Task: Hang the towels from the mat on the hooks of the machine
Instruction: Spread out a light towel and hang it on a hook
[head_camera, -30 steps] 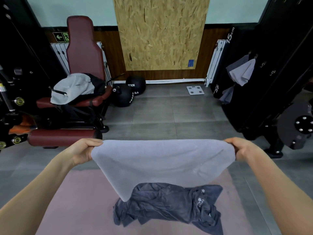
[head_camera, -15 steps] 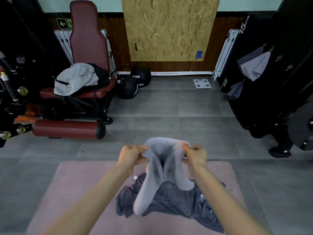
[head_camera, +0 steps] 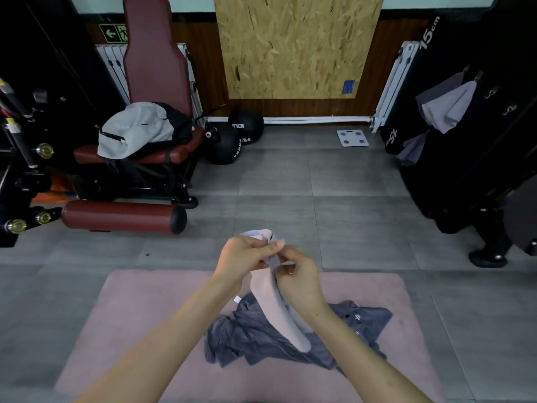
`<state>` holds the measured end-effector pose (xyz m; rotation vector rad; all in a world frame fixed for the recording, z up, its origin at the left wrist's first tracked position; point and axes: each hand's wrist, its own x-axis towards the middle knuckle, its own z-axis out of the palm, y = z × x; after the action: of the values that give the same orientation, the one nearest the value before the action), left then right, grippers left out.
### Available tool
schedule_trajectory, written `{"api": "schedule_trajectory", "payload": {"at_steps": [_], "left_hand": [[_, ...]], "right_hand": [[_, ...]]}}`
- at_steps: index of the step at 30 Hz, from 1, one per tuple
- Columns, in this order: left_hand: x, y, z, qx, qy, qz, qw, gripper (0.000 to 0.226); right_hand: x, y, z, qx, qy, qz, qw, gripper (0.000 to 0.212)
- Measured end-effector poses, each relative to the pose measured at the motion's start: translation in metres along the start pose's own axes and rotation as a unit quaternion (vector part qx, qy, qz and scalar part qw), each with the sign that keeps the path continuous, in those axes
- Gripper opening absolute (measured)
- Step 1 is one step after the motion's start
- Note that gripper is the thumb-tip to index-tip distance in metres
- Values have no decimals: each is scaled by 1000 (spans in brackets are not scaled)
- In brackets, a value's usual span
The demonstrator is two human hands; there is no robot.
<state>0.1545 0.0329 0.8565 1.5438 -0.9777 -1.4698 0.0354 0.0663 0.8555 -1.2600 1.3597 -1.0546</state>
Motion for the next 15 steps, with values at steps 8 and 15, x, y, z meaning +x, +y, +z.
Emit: {"api": "schedule_trajectory", "payload": {"at_steps": [8, 15], "left_hand": [[2, 4, -23, 142, -10, 14, 990, 18], [-21, 33, -45, 345, -119, 141, 920, 4]], "right_hand": [[-15, 9, -19, 148, -215, 39, 965, 53], [25, 35, -64, -289, -9, -122, 950, 55]]}}
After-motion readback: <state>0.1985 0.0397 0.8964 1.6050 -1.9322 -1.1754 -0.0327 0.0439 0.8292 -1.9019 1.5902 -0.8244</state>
